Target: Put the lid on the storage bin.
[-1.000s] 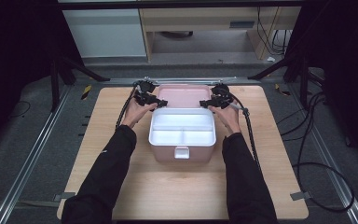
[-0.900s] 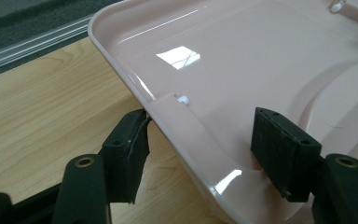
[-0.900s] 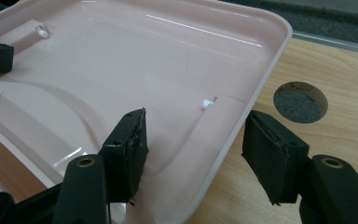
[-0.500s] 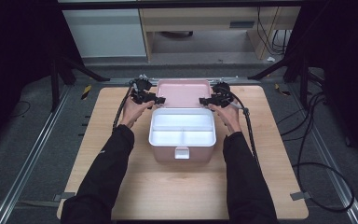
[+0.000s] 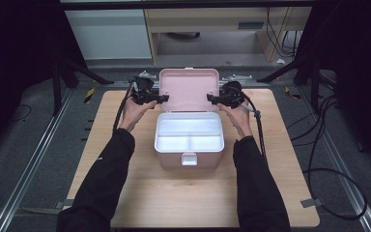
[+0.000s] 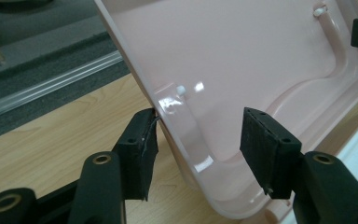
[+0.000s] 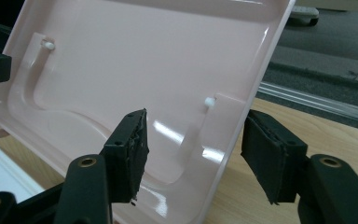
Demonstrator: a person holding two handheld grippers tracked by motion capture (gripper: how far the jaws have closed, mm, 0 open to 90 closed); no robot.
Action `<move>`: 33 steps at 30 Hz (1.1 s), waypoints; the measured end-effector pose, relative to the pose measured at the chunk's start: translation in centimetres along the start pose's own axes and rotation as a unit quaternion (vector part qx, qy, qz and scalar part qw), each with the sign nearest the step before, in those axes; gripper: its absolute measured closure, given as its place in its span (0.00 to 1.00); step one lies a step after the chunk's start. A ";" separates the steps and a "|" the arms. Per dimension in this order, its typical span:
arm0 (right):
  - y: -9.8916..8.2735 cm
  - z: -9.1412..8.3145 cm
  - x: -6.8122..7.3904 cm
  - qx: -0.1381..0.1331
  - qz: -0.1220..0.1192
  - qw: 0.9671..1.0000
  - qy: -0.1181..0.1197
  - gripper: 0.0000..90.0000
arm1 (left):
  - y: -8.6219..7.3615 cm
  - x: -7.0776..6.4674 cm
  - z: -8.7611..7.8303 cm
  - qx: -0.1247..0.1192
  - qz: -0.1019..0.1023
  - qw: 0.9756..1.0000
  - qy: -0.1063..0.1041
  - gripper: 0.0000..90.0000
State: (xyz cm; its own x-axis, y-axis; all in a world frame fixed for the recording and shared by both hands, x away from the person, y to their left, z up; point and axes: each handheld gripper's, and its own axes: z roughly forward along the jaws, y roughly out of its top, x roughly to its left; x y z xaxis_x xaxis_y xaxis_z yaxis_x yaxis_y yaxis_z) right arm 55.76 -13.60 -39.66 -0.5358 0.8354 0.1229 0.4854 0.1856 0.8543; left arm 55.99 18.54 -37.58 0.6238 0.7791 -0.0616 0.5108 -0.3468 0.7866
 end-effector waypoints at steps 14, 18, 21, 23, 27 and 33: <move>1.2 -3.8 2.0 -0.014 -0.042 0.999 -0.016 0.46 | 0.6 -2.3 -3.3 -0.003 0.041 0.999 0.008 0.51; 1.4 -4.6 2.6 -0.017 -0.051 0.998 -0.019 0.46 | 0.6 -2.6 -4.2 -0.013 0.041 0.999 0.009 0.51; 1.8 -5.2 3.0 -0.026 -0.051 0.998 -0.021 0.46 | 0.8 -2.9 -4.8 -0.018 0.044 0.999 0.011 0.51; 1.8 -5.4 3.1 -0.027 -0.051 0.998 -0.020 0.46 | 0.9 -3.1 -5.2 -0.021 0.047 0.999 0.011 0.51; 1.8 -6.4 3.8 -0.022 -0.070 0.997 -0.022 0.46 | 0.6 -3.7 -6.1 -0.021 0.055 0.998 0.012 0.53; 1.6 -7.8 4.5 -0.021 -0.085 0.996 -0.025 0.48 | -0.1 -4.5 -6.9 -0.011 0.074 0.997 0.015 0.55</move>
State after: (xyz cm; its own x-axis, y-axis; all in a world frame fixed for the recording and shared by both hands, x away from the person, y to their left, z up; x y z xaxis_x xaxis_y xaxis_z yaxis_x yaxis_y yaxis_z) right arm 48.76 -13.58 -33.87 -0.5726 0.8183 -0.0502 0.3605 0.3064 0.8810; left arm 49.07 18.61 -33.15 0.6728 0.7362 0.0739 0.4015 -0.4472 0.7993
